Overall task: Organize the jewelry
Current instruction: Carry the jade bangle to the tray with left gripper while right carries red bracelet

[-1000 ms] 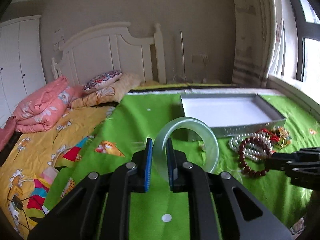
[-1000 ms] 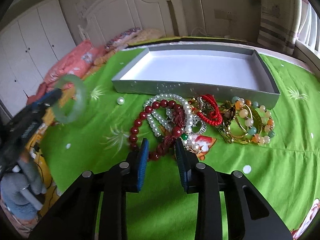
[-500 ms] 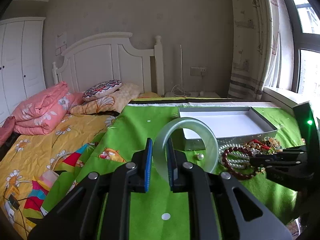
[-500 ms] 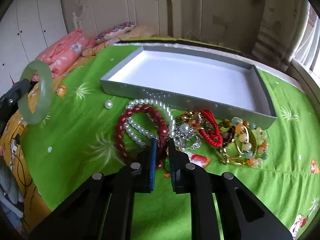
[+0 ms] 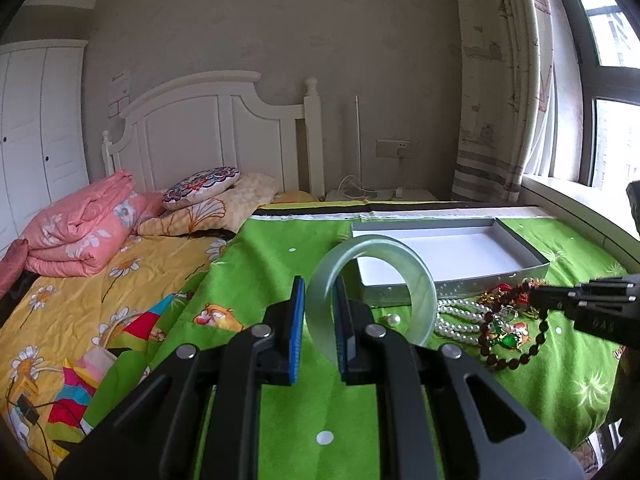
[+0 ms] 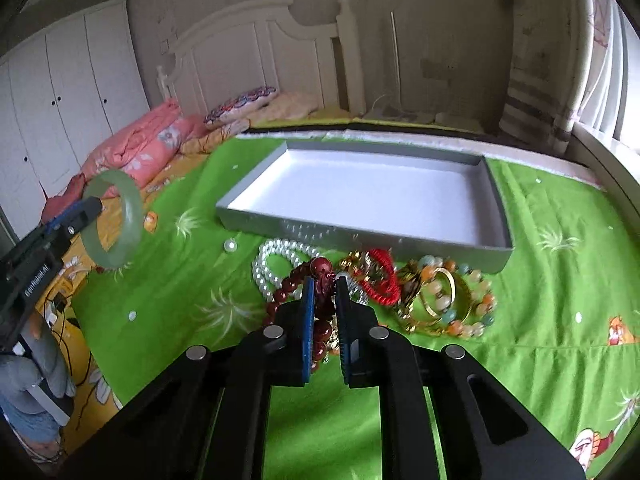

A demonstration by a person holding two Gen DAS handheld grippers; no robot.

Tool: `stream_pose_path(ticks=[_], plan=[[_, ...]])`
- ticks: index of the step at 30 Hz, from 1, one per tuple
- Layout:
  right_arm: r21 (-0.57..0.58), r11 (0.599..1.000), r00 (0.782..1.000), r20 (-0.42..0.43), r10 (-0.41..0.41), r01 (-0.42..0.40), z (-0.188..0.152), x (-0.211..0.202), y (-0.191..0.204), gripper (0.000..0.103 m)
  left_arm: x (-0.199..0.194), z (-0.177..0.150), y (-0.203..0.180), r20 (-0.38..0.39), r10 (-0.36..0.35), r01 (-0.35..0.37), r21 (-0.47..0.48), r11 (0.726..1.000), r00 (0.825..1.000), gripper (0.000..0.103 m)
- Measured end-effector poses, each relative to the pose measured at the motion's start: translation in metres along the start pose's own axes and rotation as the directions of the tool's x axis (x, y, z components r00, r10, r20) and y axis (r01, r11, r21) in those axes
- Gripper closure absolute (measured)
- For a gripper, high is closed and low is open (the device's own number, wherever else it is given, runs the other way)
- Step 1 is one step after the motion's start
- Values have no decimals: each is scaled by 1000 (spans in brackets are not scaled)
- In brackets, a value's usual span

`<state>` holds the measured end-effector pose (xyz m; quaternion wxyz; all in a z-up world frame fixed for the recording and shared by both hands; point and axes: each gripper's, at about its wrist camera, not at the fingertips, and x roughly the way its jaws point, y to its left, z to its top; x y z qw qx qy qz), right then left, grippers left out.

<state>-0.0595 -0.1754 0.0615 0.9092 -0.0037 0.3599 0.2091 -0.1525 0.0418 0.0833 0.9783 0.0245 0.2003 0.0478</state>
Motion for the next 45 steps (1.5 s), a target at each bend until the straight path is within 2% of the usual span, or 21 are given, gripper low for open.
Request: stream_pose_path(ticks=[8, 19, 27, 34, 39, 41, 42, 43, 44, 45], plan=[[-6, 1000, 999, 45, 4, -3, 24, -6, -10, 90, 27, 13, -31, -30, -44, 46, 60, 997, 999, 90], [-2, 1000, 993, 119, -4, 4, 86, 1, -34, 90, 87, 44, -68, -93, -90, 99, 91, 991, 992, 90], [11, 1000, 998, 64, 15, -15, 114, 49, -45, 90, 147, 68, -91, -165, -117, 134, 91, 987, 979, 90], [15, 1000, 999, 28, -20, 19, 125, 84, -56, 90, 210, 77, -98, -272, -123, 143, 52, 988, 954, 90], [67, 996, 998, -32, -54, 56, 126, 111, -87, 88, 238, 76, -94, -326, -110, 131, 44, 990, 939, 87], [89, 993, 997, -35, -72, 75, 124, 112, -99, 80, 241, 77, -88, -323, -99, 111, 18, 994, 941, 86], [106, 991, 996, -30, -79, 81, 122, 109, -105, 64, 240, 78, -85, -313, -98, 106, 10, 994, 945, 82], [120, 989, 996, -21, -81, 83, 121, 106, -109, 41, 238, 81, -81, -305, -100, 104, -3, 995, 947, 75], [132, 988, 997, -3, -83, 82, 119, 101, -113, 37, 235, 84, -78, -293, -99, 100, -13, 995, 951, 58], [138, 987, 996, 20, -83, 79, 116, 95, -116, 36, 229, 86, -73, -263, -80, 79, -17, 997, 961, 45]])
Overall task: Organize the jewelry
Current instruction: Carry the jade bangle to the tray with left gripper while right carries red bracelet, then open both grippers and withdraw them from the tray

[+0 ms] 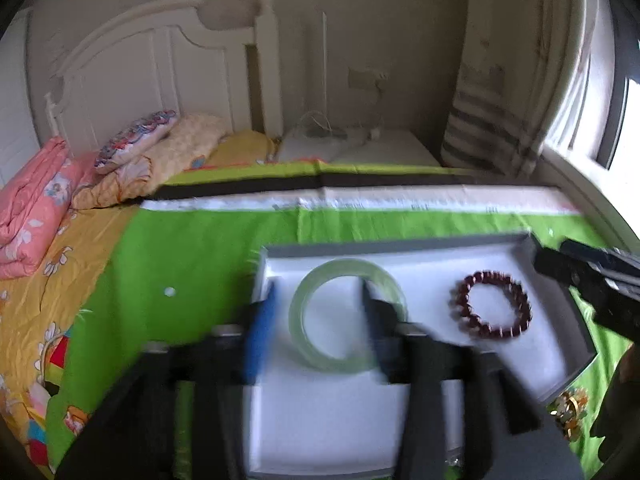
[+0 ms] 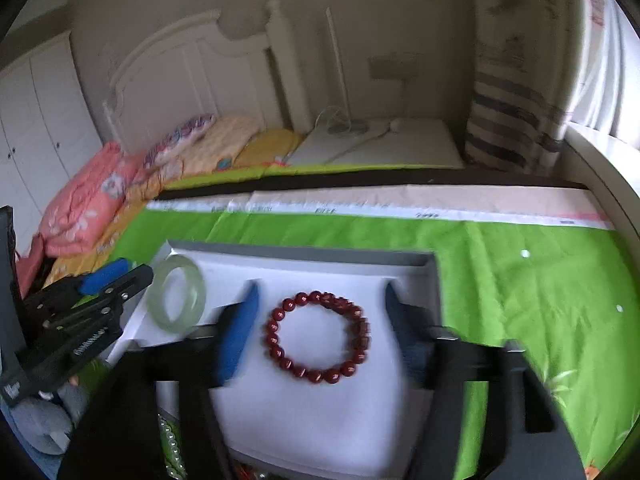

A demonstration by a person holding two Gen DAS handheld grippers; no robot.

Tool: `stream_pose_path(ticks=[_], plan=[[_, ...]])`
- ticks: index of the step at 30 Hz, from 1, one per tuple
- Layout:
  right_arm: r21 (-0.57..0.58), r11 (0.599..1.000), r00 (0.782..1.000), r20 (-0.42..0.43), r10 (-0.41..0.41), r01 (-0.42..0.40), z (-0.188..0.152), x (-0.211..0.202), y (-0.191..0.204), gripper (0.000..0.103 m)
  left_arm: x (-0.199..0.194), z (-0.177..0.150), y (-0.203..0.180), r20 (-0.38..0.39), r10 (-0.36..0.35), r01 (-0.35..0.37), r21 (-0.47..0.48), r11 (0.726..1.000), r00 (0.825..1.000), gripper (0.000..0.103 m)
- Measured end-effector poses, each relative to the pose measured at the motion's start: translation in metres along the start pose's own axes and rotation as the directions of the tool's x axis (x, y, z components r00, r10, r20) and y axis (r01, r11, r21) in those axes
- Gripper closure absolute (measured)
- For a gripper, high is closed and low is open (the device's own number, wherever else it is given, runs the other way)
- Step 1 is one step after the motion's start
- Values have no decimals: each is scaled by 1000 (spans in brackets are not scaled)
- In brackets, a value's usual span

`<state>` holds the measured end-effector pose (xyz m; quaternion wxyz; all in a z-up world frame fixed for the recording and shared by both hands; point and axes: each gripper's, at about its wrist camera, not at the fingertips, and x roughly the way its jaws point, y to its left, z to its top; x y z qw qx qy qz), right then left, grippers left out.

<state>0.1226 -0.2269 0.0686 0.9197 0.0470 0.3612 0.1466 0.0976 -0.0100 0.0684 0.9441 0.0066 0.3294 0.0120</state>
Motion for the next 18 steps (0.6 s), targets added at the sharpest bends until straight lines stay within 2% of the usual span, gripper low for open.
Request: stream_pose_path(ticks=[3, 7, 10, 18], plan=[[-1, 1000, 1000, 11, -2, 2, -7, -12, -5, 36, -13, -2, 5, 32, 32, -32, 12, 999, 999, 40], [18, 1000, 1000, 18, -1, 1, -19, -27, -11, 36, -34, -19, 17, 67, 71, -71, 3, 997, 995, 20], [10, 1000, 1000, 29, 2, -2, -33, -40, -12, 36, -52, -39, 32, 73, 64, -62, -36, 997, 995, 11], [48, 999, 999, 26, 18, -19, -67, -63, -12, 36, -81, -88, 82, 14, 72, -69, -164, 984, 997, 8]])
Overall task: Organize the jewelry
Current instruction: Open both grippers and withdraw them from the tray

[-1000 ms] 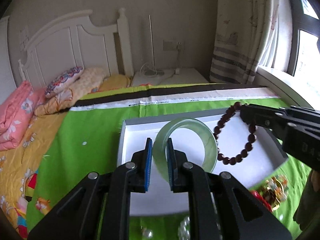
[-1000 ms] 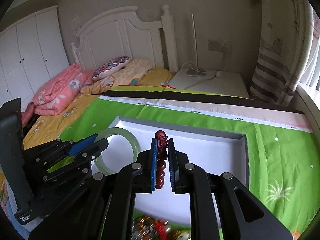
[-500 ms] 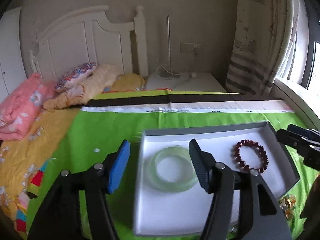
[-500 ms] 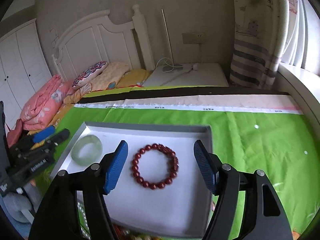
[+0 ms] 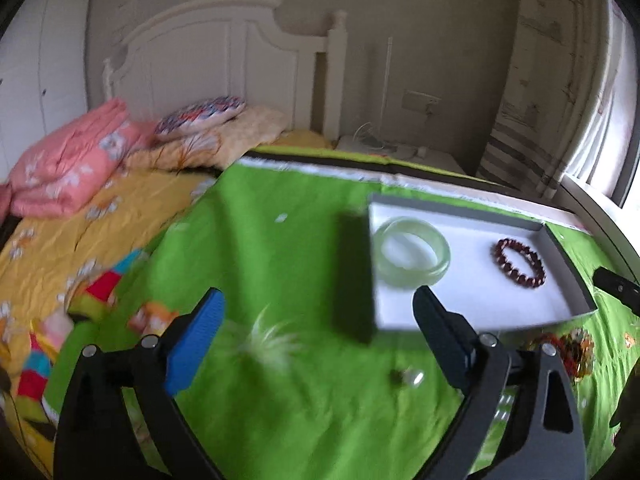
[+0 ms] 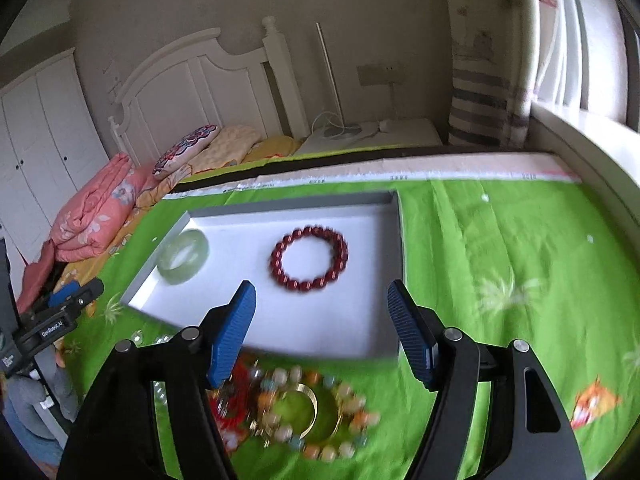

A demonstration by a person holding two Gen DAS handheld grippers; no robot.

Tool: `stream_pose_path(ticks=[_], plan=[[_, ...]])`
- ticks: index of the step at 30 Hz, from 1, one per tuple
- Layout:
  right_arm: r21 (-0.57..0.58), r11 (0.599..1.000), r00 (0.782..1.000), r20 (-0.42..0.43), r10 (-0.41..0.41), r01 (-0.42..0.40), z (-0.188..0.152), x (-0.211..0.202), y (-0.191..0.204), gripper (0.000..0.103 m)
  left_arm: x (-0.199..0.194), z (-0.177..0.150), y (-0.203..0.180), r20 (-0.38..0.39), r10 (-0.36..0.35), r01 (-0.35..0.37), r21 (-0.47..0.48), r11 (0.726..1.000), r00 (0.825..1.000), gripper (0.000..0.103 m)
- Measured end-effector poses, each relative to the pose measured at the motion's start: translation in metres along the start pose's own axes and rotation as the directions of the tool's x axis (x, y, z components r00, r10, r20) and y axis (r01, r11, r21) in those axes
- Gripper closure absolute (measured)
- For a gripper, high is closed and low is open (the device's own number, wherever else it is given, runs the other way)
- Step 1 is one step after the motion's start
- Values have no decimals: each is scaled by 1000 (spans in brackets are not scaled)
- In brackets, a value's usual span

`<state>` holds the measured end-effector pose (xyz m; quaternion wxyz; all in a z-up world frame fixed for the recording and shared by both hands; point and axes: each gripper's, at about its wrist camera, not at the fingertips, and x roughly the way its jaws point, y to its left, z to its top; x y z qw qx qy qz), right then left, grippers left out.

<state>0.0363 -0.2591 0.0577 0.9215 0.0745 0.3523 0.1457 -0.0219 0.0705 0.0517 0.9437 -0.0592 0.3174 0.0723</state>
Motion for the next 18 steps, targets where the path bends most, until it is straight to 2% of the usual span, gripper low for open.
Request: stream_pose_path(ticks=[6, 9, 12, 18], plan=[[1, 999, 999, -13, 42, -42, -27, -15, 19, 36, -5, -26, 30, -72, -26, 19, -94, 995, 997, 8], [-42, 997, 998, -27, 64, -65, -40, -19, 40, 36, -13, -32, 39, -48, -44, 37, -129, 991, 998, 7], [-89, 992, 996, -39, 85, -88, -51, -22, 57, 36, -18, -36, 39, -23, -91, 87, -122, 989, 996, 7], [-116, 989, 993, -85, 83, -92, -68, -22, 63, 36, -14, -36, 39, -43, -177, 170, -143, 975, 983, 7]])
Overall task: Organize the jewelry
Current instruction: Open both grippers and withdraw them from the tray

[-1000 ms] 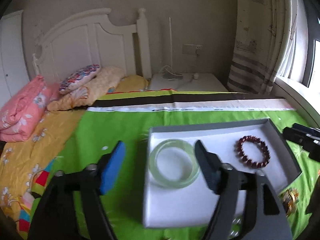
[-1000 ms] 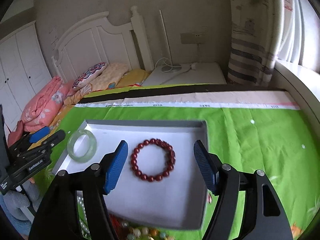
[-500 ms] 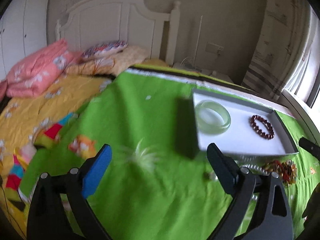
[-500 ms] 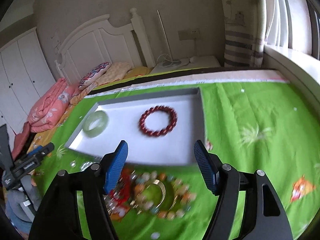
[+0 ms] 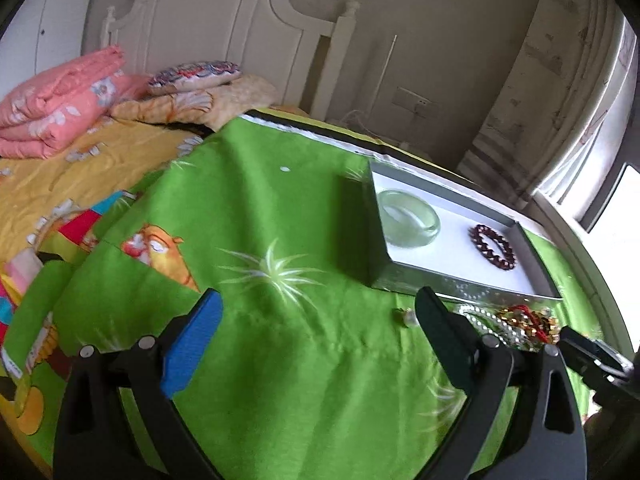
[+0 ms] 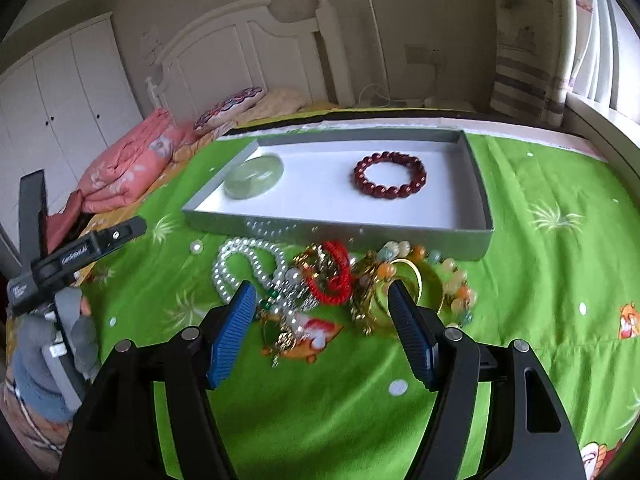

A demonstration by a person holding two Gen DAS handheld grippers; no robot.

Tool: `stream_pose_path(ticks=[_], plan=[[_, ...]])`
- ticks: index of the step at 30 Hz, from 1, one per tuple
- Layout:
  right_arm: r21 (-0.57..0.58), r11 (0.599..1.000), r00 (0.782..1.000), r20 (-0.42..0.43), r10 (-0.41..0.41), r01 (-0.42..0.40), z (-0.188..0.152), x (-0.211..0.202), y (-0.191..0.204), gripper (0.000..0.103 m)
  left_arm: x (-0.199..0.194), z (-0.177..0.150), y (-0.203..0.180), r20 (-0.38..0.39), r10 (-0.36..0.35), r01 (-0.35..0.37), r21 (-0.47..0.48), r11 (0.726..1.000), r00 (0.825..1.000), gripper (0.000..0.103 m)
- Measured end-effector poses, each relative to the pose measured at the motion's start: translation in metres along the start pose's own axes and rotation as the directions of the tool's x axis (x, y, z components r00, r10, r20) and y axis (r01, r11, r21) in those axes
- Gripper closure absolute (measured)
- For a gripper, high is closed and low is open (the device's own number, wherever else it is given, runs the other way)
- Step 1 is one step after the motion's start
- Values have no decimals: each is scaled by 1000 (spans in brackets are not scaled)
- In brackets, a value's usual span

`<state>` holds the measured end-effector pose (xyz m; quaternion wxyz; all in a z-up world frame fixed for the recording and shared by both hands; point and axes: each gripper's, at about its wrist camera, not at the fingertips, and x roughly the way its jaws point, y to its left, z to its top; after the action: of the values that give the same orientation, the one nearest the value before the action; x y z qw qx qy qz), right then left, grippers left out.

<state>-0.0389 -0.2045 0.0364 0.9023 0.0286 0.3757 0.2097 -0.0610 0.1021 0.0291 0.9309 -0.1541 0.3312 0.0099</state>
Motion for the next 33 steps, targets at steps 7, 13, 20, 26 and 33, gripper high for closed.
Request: stream_pose_path(ticks=[7, 13, 20, 26, 33], plan=[[-78, 997, 1000, -24, -4, 3, -3, 6, 12, 36, 2, 1, 1, -1, -28, 28, -8, 1000, 1000, 7], [-50, 998, 999, -34, 25, -26, -6, -1, 1, 36, 5, 2, 2, -18, -33, 33, -12, 999, 999, 7], [4, 1000, 999, -34, -24, 24, -8, -9, -19, 39, 7, 2, 3, -25, -42, 42, -16, 999, 999, 7], [4, 999, 998, -35, -53, 53, -4, -3, -20, 53, 7, 2, 3, -24, -43, 43, -17, 999, 999, 6], [-33, 994, 995, -15, -103, 102, 7, -6, -27, 73, 7, 2, 4, -25, -43, 43, -17, 999, 999, 6]])
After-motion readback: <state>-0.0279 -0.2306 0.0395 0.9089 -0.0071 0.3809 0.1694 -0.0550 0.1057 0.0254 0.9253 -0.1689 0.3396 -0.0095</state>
